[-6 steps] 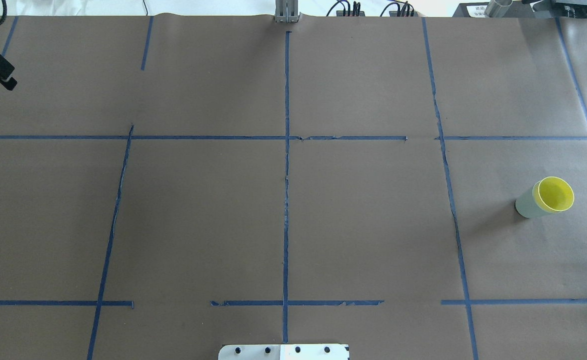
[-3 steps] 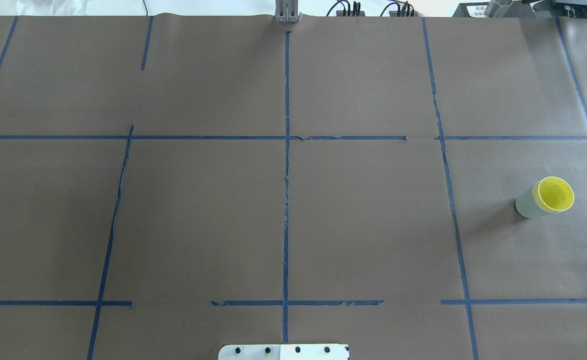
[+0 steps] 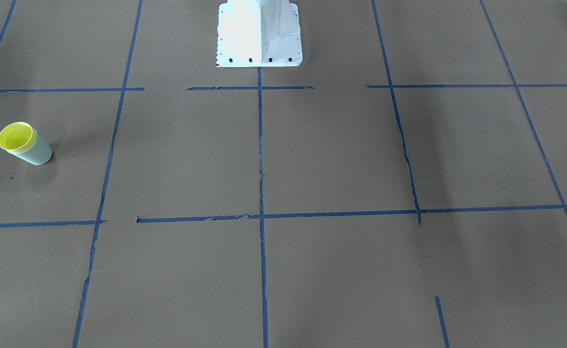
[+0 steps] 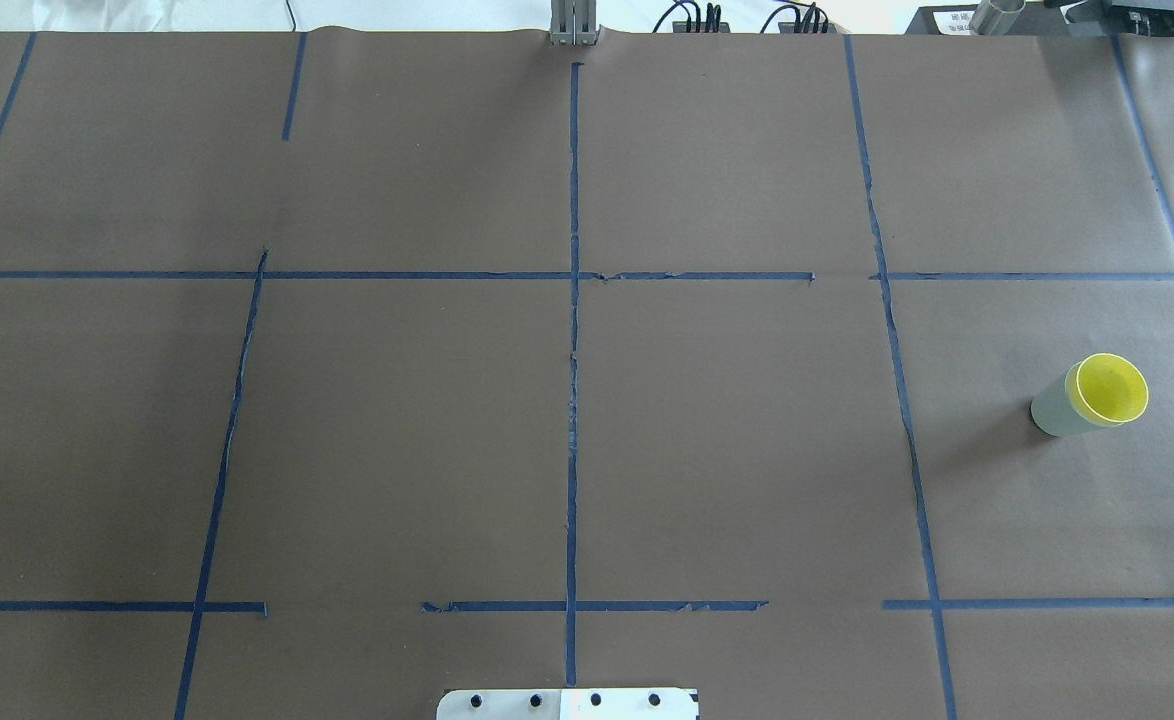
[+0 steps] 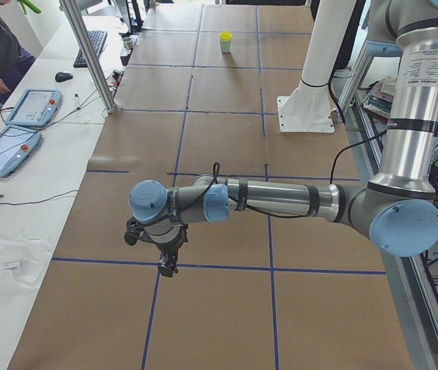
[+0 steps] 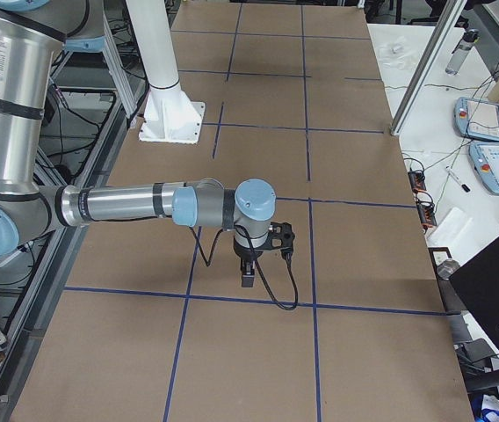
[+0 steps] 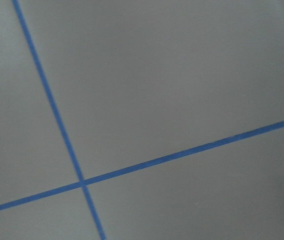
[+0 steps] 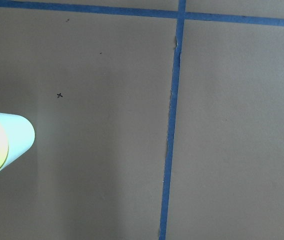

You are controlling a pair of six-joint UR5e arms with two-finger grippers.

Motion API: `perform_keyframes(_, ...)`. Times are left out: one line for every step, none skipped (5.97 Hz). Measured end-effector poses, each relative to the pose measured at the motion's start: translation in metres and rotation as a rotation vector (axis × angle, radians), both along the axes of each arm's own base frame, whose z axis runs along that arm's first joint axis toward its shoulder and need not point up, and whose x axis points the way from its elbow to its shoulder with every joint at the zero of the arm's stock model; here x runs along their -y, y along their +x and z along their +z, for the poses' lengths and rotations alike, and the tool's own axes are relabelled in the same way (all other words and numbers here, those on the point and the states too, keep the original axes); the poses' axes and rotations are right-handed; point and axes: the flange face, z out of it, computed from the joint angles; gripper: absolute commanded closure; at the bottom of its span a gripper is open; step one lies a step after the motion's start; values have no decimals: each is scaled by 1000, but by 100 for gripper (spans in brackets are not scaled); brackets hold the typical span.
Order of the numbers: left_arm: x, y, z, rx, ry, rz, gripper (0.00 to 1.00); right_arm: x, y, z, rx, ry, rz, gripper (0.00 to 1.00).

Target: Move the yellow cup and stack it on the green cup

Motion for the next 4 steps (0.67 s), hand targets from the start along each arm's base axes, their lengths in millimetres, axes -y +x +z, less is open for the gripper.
perform_keyframes(-5,-3,-1,16,22,-2,0,0,0,0,0,0,0,0)
perform_keyframes(-9,-5,2,56,26,3,0,0,0,0,1,1,0,0)
perform_keyframes(-10,-7,5,94,26,8,0,0,0,0,1,1,0,0)
perform_keyframes(-10,-7,5,106,28,9,0,1,0,-1,2,1,0,0)
